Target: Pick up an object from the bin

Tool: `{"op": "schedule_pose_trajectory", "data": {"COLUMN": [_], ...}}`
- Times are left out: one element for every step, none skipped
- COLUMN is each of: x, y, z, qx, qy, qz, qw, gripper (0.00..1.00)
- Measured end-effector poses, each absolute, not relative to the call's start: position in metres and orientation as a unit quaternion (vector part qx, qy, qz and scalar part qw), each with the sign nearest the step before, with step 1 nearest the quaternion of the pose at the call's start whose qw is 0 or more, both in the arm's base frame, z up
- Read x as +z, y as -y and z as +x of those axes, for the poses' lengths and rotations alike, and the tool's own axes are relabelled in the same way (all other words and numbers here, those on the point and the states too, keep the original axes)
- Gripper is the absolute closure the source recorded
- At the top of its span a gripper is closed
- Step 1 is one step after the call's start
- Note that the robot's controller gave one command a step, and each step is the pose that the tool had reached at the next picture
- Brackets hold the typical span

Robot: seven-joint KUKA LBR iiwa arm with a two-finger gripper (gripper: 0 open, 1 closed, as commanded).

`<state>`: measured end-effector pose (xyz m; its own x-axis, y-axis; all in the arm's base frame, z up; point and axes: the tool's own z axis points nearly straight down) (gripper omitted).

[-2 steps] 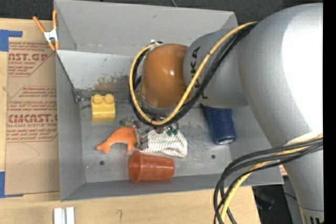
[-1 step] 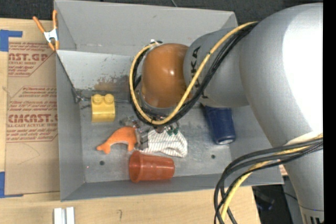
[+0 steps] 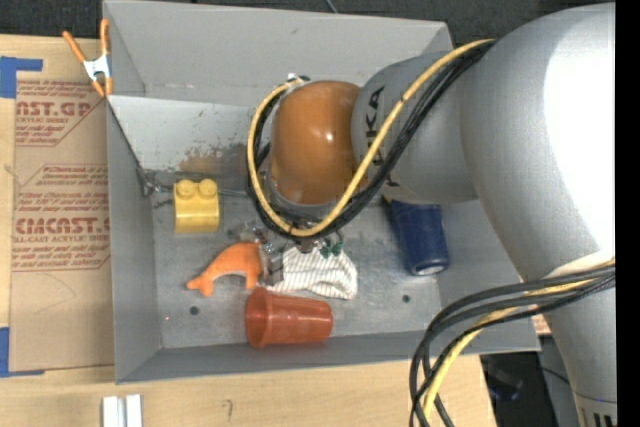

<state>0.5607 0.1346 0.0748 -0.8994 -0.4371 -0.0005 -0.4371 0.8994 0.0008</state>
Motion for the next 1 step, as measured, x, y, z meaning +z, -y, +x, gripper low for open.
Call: {"op": "schedule_pose_trajectory", "data": {"x": [0.0856], "y": [-0.1348], "z": [0.5610], "qx": [0.000], "qy": [-0.975], "qz": [-0.222], "qw": [0.001], "gripper": [1.00]}}
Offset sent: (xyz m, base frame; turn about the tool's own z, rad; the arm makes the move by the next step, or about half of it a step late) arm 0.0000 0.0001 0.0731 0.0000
